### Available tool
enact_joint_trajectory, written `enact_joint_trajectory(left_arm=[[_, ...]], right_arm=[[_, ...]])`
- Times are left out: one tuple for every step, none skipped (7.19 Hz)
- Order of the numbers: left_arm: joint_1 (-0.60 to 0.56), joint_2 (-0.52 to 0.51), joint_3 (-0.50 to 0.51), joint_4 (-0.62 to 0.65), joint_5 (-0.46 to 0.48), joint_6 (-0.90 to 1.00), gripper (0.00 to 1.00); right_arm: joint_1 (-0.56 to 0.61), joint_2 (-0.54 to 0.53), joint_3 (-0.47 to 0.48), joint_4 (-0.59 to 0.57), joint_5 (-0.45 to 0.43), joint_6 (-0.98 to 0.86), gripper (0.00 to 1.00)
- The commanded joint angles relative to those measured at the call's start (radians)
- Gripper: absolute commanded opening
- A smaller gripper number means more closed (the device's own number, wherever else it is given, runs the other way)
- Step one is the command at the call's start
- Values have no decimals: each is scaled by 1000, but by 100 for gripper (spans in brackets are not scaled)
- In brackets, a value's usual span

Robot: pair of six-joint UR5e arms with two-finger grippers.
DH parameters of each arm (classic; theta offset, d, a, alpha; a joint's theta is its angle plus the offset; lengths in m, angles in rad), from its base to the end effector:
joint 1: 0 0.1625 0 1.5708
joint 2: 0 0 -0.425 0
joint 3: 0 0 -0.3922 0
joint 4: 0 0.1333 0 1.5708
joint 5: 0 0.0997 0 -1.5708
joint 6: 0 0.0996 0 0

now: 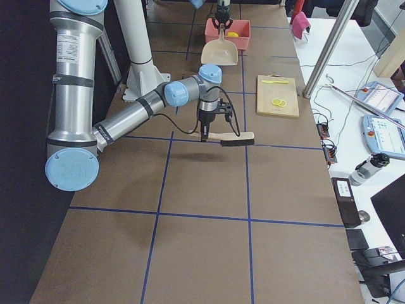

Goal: Sweep and dump trash into bin
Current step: 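Lower the empty dustpan back onto the table with the left gripper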

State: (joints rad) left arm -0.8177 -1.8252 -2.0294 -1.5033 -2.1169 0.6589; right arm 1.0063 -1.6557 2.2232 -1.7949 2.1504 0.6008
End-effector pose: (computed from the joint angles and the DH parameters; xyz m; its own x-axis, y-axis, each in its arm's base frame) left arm 0.3060 -0.4457 0.3253 -0.0105 0.9991 0.0403 -0.6828 -0.0366 0.7297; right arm -0.1564 -0.3941 0.4201 0.7865 -0.0480 0.6157 0.0717 0.9973 -0.0138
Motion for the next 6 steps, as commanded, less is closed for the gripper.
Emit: enact_joint_trajectory(left_arm=[[107,-74,49,6,80,-98,16],[142,-91,76,5,81,-135,16],[158,-120,87,5,81,-184,16],[170,-143,116,3,90,-197,16],[173,-149,118,3,100,-199,17],[189,-149,126,2,100,-200,17]], right_arm=[[0,-1,0,35,-1,2,2],[0,-2,-3,35,-1,1,2],[0,-1,-7,35,-1,1,2],[0,-1,-8,35,-1,1,2],[-2,1,-17,37,0,1,2],[-3,4,-40,49,0,-2,2]])
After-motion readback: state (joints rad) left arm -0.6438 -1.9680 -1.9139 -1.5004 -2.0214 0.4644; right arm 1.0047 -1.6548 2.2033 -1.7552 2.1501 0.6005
